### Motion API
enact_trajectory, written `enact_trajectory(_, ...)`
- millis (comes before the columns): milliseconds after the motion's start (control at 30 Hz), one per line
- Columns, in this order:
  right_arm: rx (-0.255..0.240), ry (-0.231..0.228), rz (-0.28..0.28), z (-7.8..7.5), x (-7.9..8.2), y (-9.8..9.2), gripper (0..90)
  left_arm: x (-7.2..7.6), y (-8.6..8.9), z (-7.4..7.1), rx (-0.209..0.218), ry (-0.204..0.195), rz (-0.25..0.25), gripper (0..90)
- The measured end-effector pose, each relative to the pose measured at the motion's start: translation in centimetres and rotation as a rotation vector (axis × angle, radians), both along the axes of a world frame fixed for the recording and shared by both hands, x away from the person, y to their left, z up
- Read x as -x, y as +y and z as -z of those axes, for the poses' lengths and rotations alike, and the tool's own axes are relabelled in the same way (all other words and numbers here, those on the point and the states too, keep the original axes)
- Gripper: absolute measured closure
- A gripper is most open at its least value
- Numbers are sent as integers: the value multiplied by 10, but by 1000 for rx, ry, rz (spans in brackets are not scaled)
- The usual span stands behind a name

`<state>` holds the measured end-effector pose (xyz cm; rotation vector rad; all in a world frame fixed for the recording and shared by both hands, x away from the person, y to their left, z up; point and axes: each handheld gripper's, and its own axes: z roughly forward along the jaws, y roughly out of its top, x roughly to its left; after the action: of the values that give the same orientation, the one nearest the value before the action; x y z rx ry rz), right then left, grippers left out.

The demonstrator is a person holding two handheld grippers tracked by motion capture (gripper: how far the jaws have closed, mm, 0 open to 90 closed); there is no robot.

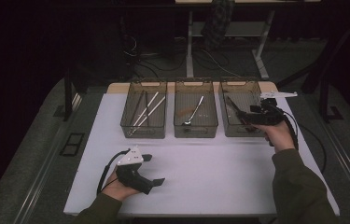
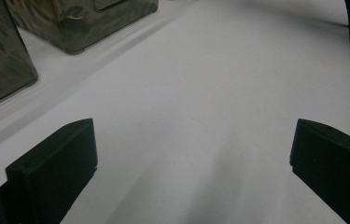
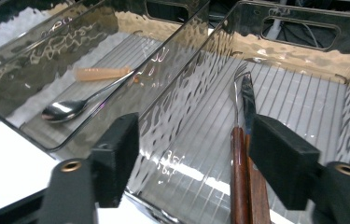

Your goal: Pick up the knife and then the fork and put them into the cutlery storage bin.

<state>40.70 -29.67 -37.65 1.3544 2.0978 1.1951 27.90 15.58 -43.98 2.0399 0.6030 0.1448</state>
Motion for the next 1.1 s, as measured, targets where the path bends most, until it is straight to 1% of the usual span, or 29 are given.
enact_trajectory(67,2,-19,-16,-2,5,1,291,-1,1,0,-3,2,0,0)
enact_trajectory(133,-22,-34,-29,-3,11,1,275,-1,1,0,-3,2,-5,0)
enact_trajectory(200,-31,-49,-38,-4,17,1,259,-2,2,0,-3,0,-4,0)
enact_trajectory(300,-53,-57,-77,-3,25,3,212,-1,3,0,-5,2,-1,0)
enact_trajectory(400,-50,-59,-120,1,33,7,196,-1,4,1,-4,3,1,0)
enact_trajectory(500,-23,-66,-153,3,42,13,183,-1,5,0,-4,2,6,0)
enact_trajectory(633,-31,-75,-184,6,53,17,183,0,6,0,0,3,6,0)
enact_trajectory(867,-43,-81,-221,15,73,20,182,-1,8,0,-5,6,5,0)
enact_trajectory(967,-60,-81,-233,20,81,21,174,0,8,0,-10,8,4,0)
enact_trajectory(1100,-52,-93,-241,26,91,20,174,0,8,0,-9,11,1,0)
